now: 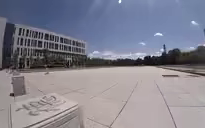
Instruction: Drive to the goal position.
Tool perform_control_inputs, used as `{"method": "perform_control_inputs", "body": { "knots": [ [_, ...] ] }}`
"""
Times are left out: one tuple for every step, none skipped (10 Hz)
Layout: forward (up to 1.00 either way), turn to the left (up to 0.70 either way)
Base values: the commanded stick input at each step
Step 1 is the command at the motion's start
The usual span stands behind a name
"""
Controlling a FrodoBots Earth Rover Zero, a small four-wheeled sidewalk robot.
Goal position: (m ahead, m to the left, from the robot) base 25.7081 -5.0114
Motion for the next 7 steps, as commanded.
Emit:
{"method": "perform_control_inputs", "body": {
  "knots": [
    [0.06, 0.0],
    [0.06, 0.0],
    [0.06, 0.0],
    [0.06, 0.0],
    [0.06, 0.0],
    [0.06, 0.0],
    [0.06, 0.0]
  ]
}}
